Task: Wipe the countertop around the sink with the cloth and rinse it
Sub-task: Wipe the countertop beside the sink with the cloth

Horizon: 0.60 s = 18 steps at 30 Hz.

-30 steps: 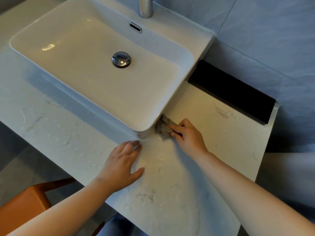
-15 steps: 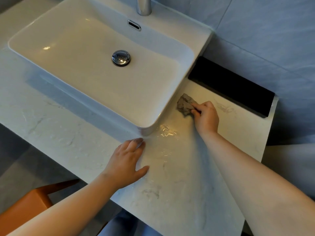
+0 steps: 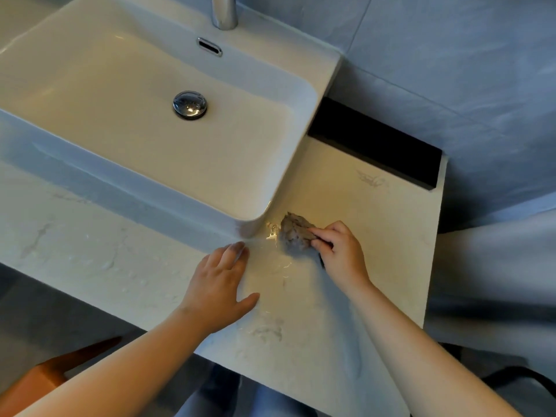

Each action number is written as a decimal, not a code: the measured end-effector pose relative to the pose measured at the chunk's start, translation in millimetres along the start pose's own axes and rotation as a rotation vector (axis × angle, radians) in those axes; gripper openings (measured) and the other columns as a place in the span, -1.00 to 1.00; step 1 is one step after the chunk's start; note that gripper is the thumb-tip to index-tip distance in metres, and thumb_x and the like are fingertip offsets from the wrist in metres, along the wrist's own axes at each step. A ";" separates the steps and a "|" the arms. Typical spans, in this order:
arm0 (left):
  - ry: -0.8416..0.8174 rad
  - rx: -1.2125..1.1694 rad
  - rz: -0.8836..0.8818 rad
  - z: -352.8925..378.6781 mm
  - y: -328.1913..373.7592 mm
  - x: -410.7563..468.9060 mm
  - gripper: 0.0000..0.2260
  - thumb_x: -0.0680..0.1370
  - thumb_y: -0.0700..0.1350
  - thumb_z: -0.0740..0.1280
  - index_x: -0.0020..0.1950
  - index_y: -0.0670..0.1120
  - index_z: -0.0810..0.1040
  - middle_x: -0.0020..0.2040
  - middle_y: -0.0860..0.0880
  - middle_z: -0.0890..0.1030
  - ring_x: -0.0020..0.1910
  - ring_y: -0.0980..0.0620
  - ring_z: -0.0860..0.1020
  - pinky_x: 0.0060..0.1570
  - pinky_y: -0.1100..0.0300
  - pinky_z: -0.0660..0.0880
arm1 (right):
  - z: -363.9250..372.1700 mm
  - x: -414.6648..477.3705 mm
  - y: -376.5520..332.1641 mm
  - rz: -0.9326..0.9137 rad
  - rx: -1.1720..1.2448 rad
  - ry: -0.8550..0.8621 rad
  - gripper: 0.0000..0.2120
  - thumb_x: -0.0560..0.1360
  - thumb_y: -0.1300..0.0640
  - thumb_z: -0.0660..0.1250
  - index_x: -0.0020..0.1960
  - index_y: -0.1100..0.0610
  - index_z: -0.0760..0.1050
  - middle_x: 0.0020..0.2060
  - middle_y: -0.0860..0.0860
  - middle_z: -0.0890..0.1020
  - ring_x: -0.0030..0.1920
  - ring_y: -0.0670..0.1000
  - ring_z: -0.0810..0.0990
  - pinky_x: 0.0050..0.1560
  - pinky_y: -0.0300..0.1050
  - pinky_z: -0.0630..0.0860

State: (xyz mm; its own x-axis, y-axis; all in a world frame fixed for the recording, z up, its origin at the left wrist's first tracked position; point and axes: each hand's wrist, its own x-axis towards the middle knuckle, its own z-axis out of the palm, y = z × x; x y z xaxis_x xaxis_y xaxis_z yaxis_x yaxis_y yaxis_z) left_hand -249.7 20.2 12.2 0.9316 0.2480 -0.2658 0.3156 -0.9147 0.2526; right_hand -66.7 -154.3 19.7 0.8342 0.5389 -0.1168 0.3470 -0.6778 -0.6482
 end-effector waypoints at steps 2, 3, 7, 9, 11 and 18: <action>-0.007 -0.015 0.003 0.6 2.2 1.1 -0.16 0.39 0.42 0.03 0.53 -0.08 0.19 0.48 -0.05 0.27 0.42 -0.07 0.28 0.42 0.02 0.19 | -23.0 -0.5 3.5 0.037 -0.005 0.099 -0.72 0.51 0.20 0.35 0.21 0.09 0.58 -0.12 -0.03 0.46 -0.11 -0.05 0.49 -0.15 -0.40 0.34; -0.012 -0.019 -0.006 0.9 4.0 1.3 -0.15 0.39 0.42 0.03 0.54 -0.08 0.15 0.50 -0.05 0.25 0.43 -0.07 0.25 0.43 0.01 0.17 | -34.9 2.4 6.5 0.050 -0.018 0.140 -0.72 0.52 0.20 0.34 0.22 0.09 0.57 -0.10 -0.02 0.46 -0.10 -0.04 0.49 -0.13 -0.37 0.35; -0.026 -0.015 -0.037 3.9 9.3 1.5 -0.10 0.37 0.44 0.06 0.55 -0.11 0.11 0.51 -0.07 0.21 0.46 -0.09 0.20 0.45 0.00 0.14 | -67.4 34.3 25.9 0.097 -0.115 0.244 -0.71 0.54 0.16 0.31 0.25 0.08 0.55 -0.06 0.01 0.44 -0.08 -0.03 0.46 -0.06 -0.22 0.34; -0.032 -0.002 -0.039 6.1 9.1 1.8 -0.08 0.37 0.46 0.04 0.55 -0.10 0.07 0.53 -0.07 0.17 0.48 -0.09 0.16 0.46 0.00 0.11 | -69.0 52.4 37.6 0.140 -0.145 0.253 -0.71 0.55 0.14 0.29 0.26 0.06 0.54 -0.04 0.00 0.44 -0.07 -0.05 0.43 -0.07 -0.22 0.32; -0.036 -0.002 -0.039 6.4 10.1 2.0 -0.08 0.38 0.46 0.11 0.56 -0.10 0.04 0.54 -0.06 0.15 0.50 -0.09 0.14 0.46 0.00 0.08 | -60.0 64.4 47.6 0.175 -0.157 0.240 -0.72 0.55 0.12 0.29 0.24 0.03 0.55 -0.03 0.01 0.46 -0.07 -0.03 0.46 -0.07 -0.22 0.31; -0.042 0.076 -0.047 7.5 15.2 1.4 -0.04 0.34 0.49 -0.05 0.54 -0.15 0.09 0.52 -0.12 0.21 0.47 -0.15 0.21 0.43 -0.02 0.14 | -21.3 33.7 53.5 0.110 -0.132 0.250 -0.71 0.50 0.18 0.35 0.21 0.06 0.58 -0.13 -0.08 0.41 -0.12 -0.06 0.44 -0.14 -0.26 0.30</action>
State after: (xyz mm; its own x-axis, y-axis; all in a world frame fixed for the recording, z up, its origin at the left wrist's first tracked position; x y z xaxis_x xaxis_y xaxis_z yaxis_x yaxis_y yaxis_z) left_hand -245.0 4.2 8.7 0.9072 0.2785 -0.3153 0.3423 -0.9244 0.1682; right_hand -11.0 -183.1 -2.9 0.9438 0.3300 0.0188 0.2880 -0.7931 -0.5367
